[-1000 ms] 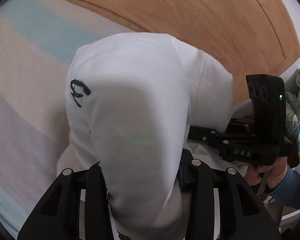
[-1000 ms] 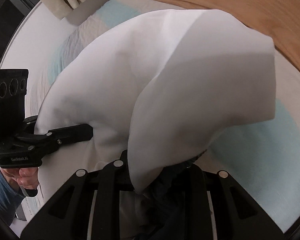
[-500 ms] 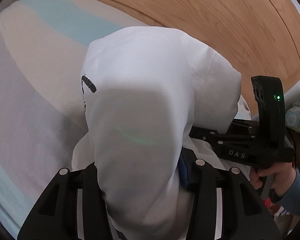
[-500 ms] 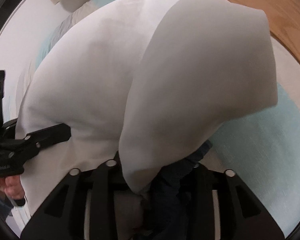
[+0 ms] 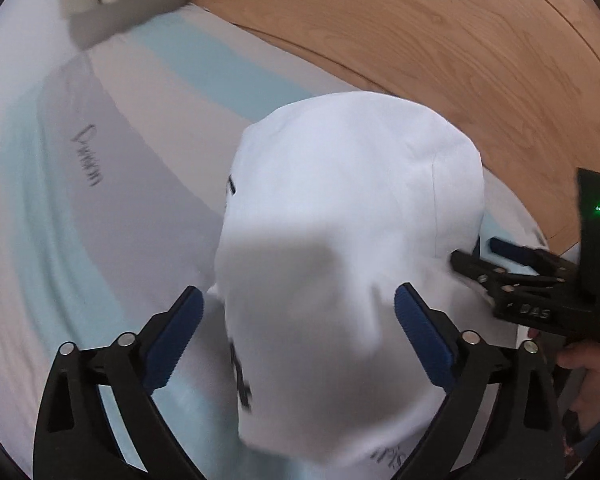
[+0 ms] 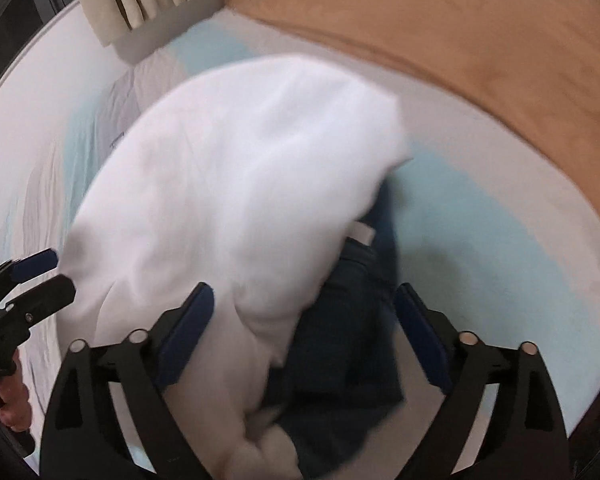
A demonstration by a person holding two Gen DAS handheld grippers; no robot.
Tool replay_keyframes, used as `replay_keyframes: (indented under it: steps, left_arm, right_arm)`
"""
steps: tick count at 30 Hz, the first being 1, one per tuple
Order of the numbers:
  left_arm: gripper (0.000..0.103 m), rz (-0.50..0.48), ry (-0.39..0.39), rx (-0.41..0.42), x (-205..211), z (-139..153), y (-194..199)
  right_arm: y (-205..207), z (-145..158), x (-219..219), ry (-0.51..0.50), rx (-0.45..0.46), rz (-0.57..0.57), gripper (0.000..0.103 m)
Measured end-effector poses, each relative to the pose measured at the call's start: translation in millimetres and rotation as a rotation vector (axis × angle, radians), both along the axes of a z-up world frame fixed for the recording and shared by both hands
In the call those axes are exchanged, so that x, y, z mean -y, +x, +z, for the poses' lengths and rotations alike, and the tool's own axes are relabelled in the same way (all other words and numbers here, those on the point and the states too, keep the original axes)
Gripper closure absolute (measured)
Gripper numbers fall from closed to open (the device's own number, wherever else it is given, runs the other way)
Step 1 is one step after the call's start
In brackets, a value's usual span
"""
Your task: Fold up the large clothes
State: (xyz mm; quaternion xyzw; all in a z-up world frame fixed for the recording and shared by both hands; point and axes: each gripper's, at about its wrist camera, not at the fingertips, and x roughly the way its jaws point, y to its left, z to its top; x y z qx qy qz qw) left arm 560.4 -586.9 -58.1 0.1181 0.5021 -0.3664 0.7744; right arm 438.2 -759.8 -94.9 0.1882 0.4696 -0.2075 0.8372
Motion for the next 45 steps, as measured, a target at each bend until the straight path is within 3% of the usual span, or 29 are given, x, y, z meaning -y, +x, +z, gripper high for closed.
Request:
replay_keyframes:
  steps: [5, 8, 12, 18, 20, 22, 26, 33, 38, 45]
  left_arm:
    - [0.006, -0.018, 0.031, 0.082, -20, 25, -48]
    - [0.006, -0.016, 0.036, 0.06, -28, 35, -72]
    - [0.006, 0.039, 0.047, 0.092, -63, 53, -108]
    - [0.006, 0.061, 0.06, 0.157, -117, 88, -173]
    - [0.006, 0.073, 0.057, 0.164, -137, 98, -195]
    - [0.006, 0.079, 0.045, 0.174, -153, 103, -215]
    - [0.006, 0.081, 0.023, 0.207, -168, 102, -242]
    - [0.006, 0.091, 0.001, 0.278, -167, 81, -276]
    - [0.006, 0.118, 0.011, 0.247, -167, 67, -288]
    - [0.006, 0.113, 0.025, 0.27, -168, 67, -298]
  right_arm:
    - [-39, 26, -26, -0.08, 0.041, -0.03, 0.01]
    - [-65, 46, -55, -0.145, 0.081, -0.039, 0.007]
    - [-93, 70, -106, -0.226, 0.107, -0.049, 0.007]
    - [-181, 106, -169, -0.241, 0.105, -0.081, 0.007]
    - [-169, 116, -191, -0.252, 0.101, -0.091, 0.007]
    - [-185, 124, -206, -0.258, 0.101, -0.101, 0.007]
    - [-220, 126, -225, -0.267, 0.11, -0.108, 0.007]
    - [-255, 101, -227, -0.315, 0.127, -0.111, 0.007]
    - [-268, 99, -227, -0.314, 0.134, -0.115, 0.008]
    - [-279, 107, -233, -0.329, 0.13, -0.108, 0.007]
